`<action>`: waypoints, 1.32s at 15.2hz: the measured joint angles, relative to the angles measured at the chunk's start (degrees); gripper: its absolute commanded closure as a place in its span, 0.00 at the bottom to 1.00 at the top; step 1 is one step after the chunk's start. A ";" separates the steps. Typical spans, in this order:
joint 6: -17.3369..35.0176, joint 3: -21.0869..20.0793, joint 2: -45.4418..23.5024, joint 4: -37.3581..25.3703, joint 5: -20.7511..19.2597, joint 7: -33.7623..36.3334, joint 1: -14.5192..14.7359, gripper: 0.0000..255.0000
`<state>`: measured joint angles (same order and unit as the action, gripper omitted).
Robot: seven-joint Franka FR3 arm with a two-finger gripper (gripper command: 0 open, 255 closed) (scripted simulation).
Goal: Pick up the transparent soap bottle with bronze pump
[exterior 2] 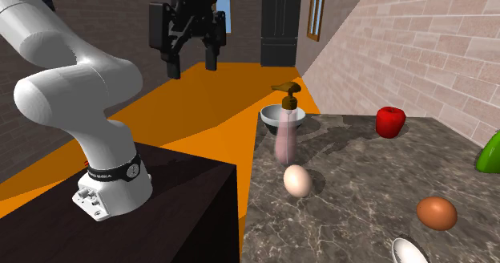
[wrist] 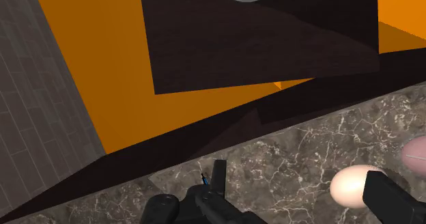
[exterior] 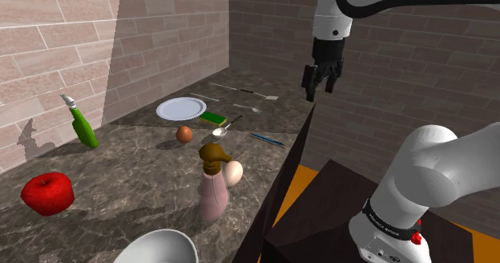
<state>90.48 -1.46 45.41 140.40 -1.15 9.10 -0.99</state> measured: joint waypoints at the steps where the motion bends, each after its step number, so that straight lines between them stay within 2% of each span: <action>1: 0.00 0.00 0.00 0.00 0.00 0.00 0.00 0.00; 9: 5.53 -7.84 -6.36 -1.45 6.25 9.30 3.01 0.00; 15: 10.16 -14.75 -15.15 -6.68 9.81 17.62 4.82 0.00; 20: 14.06 -19.89 -22.86 -11.47 10.67 24.19 5.58 0.00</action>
<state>104.53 -21.35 22.55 128.93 9.52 33.29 4.59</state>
